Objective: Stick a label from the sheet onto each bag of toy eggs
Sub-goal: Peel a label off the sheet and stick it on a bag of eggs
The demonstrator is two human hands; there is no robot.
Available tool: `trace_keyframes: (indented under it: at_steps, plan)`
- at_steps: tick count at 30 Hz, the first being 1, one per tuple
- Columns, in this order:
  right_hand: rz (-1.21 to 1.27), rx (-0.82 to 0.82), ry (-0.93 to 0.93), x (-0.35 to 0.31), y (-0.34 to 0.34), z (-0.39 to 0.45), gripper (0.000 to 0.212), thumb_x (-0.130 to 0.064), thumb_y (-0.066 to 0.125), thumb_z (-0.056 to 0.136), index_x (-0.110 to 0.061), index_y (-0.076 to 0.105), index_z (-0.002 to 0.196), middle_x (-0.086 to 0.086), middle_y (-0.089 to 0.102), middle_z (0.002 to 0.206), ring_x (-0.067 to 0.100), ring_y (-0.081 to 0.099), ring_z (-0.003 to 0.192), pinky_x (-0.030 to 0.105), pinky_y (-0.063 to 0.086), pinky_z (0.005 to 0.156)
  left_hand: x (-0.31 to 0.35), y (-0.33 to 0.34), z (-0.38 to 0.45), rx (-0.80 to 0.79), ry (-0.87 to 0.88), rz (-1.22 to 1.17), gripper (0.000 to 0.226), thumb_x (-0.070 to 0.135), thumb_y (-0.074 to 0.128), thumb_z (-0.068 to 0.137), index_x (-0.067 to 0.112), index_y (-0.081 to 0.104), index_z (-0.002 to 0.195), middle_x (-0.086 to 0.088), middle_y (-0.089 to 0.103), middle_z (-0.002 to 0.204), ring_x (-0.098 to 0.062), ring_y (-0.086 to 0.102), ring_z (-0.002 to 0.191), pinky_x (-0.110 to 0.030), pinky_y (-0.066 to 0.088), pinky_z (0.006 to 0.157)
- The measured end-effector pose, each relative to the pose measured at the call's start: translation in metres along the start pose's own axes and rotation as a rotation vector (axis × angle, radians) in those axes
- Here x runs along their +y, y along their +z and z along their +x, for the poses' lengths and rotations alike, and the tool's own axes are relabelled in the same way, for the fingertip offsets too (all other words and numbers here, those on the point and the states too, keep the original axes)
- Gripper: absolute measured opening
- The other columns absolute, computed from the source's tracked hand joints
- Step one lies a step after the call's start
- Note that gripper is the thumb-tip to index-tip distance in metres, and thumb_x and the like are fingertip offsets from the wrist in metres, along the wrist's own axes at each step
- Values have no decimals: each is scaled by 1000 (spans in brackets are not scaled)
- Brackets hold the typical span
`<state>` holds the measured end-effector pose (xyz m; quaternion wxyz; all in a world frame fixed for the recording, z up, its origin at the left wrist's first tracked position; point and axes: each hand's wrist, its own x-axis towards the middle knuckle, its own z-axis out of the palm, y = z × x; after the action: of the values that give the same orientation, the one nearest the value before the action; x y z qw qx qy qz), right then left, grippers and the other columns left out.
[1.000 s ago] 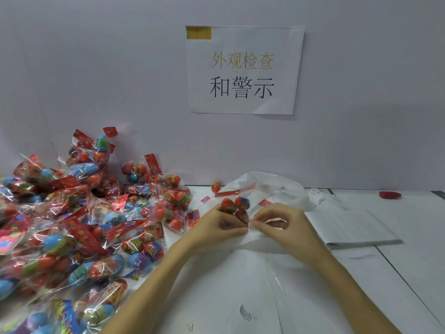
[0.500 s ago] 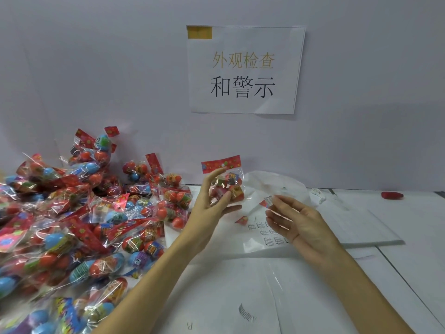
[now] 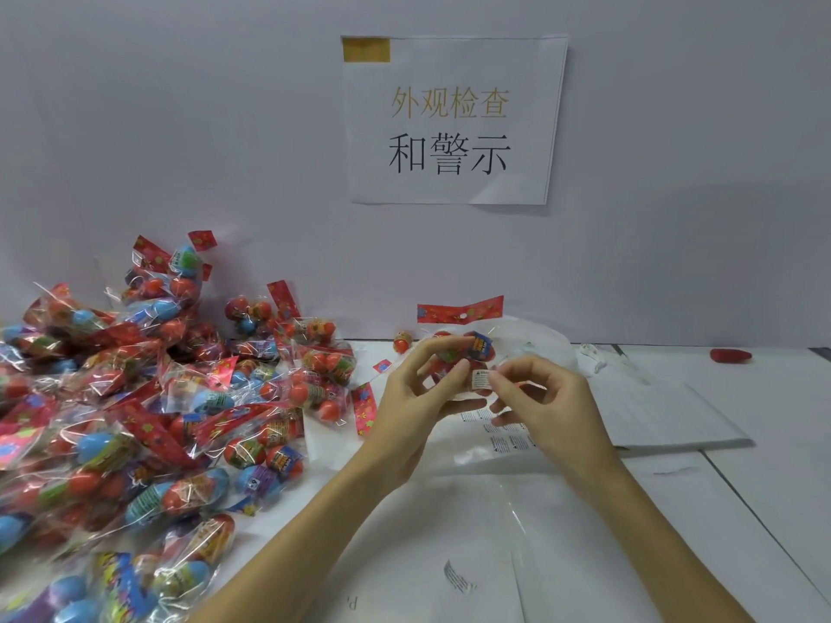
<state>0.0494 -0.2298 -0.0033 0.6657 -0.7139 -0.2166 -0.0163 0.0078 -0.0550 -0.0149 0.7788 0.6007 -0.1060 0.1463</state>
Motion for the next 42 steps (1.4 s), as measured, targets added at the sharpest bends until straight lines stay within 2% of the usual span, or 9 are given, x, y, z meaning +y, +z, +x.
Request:
trace_keyframes:
  at_steps: [6,16,20,24,26,30,36,39,42]
  plan:
    - [-82,-23,-15,2,-3,1,6,-22,75,94,-16,76,91,-3,73,77,16,70,62,26,61,64,0,-1,-1,23,-9,11,24,13,61,105,19,68,127,-6,70,128,-33,70,114,-44,63,87]
    - [-124,-16,-19,5,-2,1,5,-24,76,94,-20,76,91,-5,75,81,17,71,63,28,62,65,3,3,-2,12,-15,43,27,19,69,101,22,70,128,-4,70,130,-30,71,115,-40,63,86]
    - [-137,-22,-16,5,-3,1,7,-27,77,92,-20,76,91,-3,75,80,19,72,61,33,64,66,3,3,-2,18,6,70,33,11,75,96,25,70,126,-5,69,130,-31,71,114,-39,63,85]
    - [-93,76,12,5,4,0,40,-33,80,88,-27,55,118,-1,71,79,25,72,53,25,60,60,3,2,-2,33,38,78,38,5,72,98,22,67,131,-5,71,128,-31,74,108,-39,63,85]
    - [-42,115,65,4,6,2,47,-35,76,92,-29,44,125,-3,70,76,24,68,48,30,60,56,4,2,-2,44,40,78,45,7,73,97,26,62,136,-4,72,127,-32,75,106,-41,63,87]
    - [56,-31,135,-1,7,0,42,-53,68,88,-22,61,117,0,66,67,20,51,42,35,54,49,7,3,-3,21,-2,-4,75,13,81,91,45,45,148,-9,73,126,-36,75,105,-40,63,88]
    - [178,-154,155,-3,11,-3,22,-30,58,104,-11,62,113,4,44,62,19,42,44,32,50,47,6,-1,-1,35,-12,-26,92,14,85,88,59,32,150,-17,64,138,-38,73,110,-48,62,91]
    - [162,-188,153,-2,8,-2,21,-26,58,105,-8,61,115,6,50,64,20,44,45,33,51,48,5,-2,0,60,-70,-11,88,16,87,86,47,34,149,-15,72,126,-40,75,102,-49,61,92]
    - [221,-156,209,-4,5,0,29,-32,65,98,-13,64,120,10,63,75,20,58,56,32,56,56,8,-6,3,75,-156,22,61,24,87,82,22,58,136,-12,78,109,-31,74,93,-39,59,82]
